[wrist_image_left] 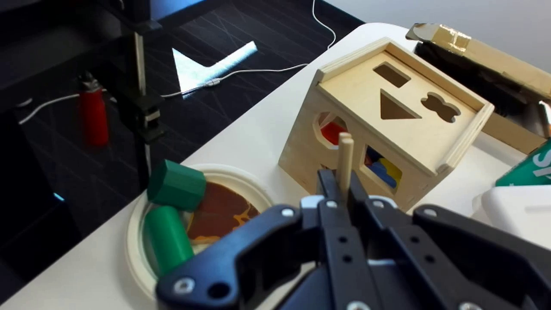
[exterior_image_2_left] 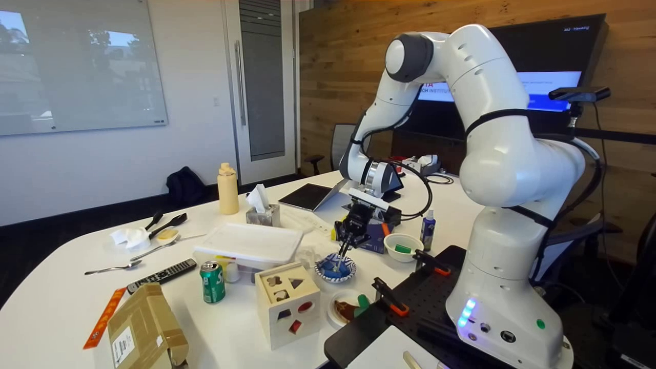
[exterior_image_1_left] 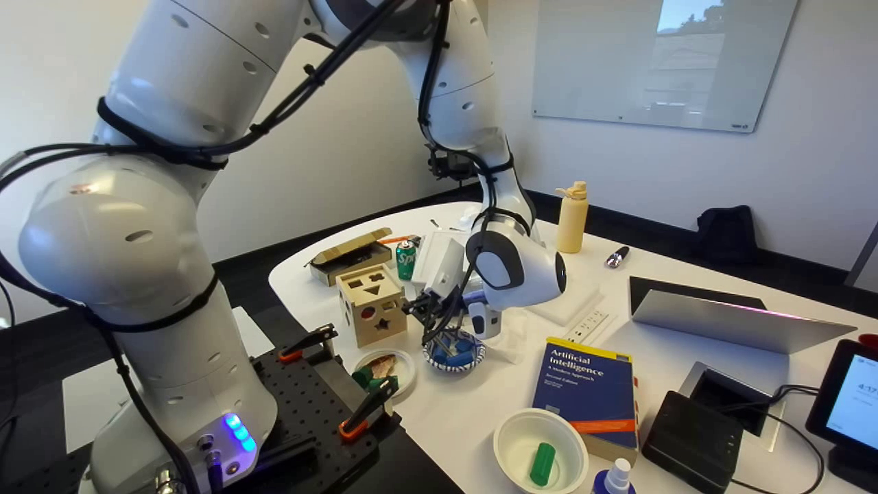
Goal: Stir the contents in the bowl
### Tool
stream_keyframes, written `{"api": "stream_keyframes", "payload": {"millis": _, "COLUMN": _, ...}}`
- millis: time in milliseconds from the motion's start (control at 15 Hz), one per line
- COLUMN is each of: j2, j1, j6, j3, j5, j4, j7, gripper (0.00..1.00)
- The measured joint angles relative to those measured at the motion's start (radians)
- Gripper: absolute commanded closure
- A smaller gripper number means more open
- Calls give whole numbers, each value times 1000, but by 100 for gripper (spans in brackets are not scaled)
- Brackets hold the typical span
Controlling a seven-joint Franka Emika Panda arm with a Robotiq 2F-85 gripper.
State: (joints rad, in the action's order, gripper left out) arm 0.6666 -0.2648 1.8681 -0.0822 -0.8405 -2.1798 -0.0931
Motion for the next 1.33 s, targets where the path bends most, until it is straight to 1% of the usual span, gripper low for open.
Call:
{"api": "stream_keyframes", "payload": {"millis": 133, "j2": 0, "j1": 3, "j6": 1, "j3": -17, "j5": 3, "j4": -1, "j7": 21, "gripper": 98}}
{"api": "stream_keyframes", "payload": {"millis": 333, "j2": 0, "j1": 14, "j6": 27, "j3": -35, "j5": 4, "j4": -1, "j7": 20, "gripper": 98}}
{"api": "stream_keyframes", "payload": {"millis": 533, "j2": -2, "j1": 21, "j6": 52, "j3": -31, "j5": 1, "j4": -1, "j7": -9, "gripper": 98}}
{"api": "stream_keyframes", "payload": {"millis": 867, "j2": -1, "j1": 25, "j6": 73, "j3": -8, "j5": -16, "j4": 0, "j7": -118, "gripper": 98}}
{"api": "stream_keyframes", "payload": {"millis": 1067, "j2": -1, "j1": 25, "j6": 72, "j3": 1, "j5": -37, "j4": 0, "j7": -158, "gripper": 98}}
{"api": "stream_keyframes", "payload": {"millis": 1333, "j2": -1, "j1": 25, "j6": 43, "j3": 3, "j5": -41, "j4": 0, "j7": -140, "gripper": 98}}
